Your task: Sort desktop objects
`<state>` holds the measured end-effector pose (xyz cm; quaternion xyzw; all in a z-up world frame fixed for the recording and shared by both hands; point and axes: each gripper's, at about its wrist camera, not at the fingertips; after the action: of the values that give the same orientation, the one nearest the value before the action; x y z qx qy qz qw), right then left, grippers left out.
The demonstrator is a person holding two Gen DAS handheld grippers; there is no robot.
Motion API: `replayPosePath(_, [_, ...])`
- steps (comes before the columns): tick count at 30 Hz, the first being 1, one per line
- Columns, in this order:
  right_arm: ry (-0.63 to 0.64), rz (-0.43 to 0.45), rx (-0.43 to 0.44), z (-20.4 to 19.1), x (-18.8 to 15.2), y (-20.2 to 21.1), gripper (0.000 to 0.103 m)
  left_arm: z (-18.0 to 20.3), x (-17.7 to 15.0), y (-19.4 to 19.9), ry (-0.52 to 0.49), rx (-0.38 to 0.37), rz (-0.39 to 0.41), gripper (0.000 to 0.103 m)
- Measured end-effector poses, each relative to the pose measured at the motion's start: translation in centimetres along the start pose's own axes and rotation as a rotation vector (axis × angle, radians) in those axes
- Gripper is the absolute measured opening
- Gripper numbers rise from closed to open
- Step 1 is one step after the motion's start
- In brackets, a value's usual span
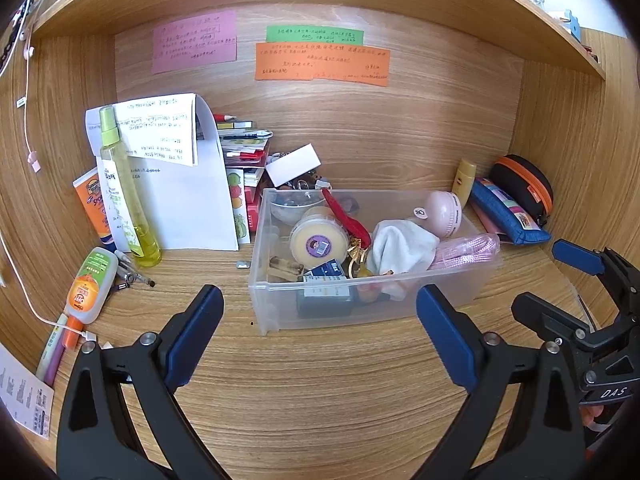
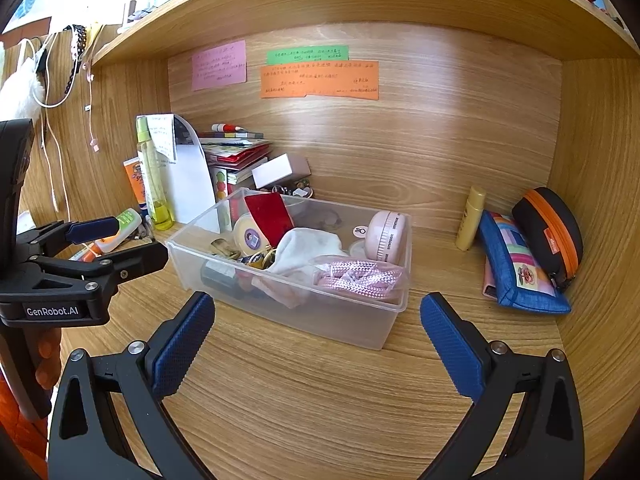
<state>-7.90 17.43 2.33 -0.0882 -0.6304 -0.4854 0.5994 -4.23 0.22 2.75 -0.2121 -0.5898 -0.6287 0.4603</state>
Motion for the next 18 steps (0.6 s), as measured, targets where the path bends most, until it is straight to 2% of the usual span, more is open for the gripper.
replayPosePath(6, [-0.004,-0.013,0.009,-0.1,-0.1,-0.5,0.103,0.2,0.0,0.5,-0.014,0.021,0.030,0.098])
replayPosePath(13, [-0.004,-0.009,0.015,-0.2,-0.1,-0.3,0.103,1.0,-0.1,1.6,-0.051,0.008,0.057,0.098])
replayPosePath(18, [-0.006,-0.014,0.017,-0.2,-0.1,-0.5,0.103,1.5,-0.3,1.2,-0.073,0.006,0.030,0.098])
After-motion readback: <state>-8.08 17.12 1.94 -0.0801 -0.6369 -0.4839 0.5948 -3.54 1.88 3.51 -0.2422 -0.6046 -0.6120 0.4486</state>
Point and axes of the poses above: each gripper's, at about its wrist camera, not at the fingertips, and y roughly against the way its jaws point, z to its right, x to its top, and after that the axes turned 12 degrees about y, right-handed
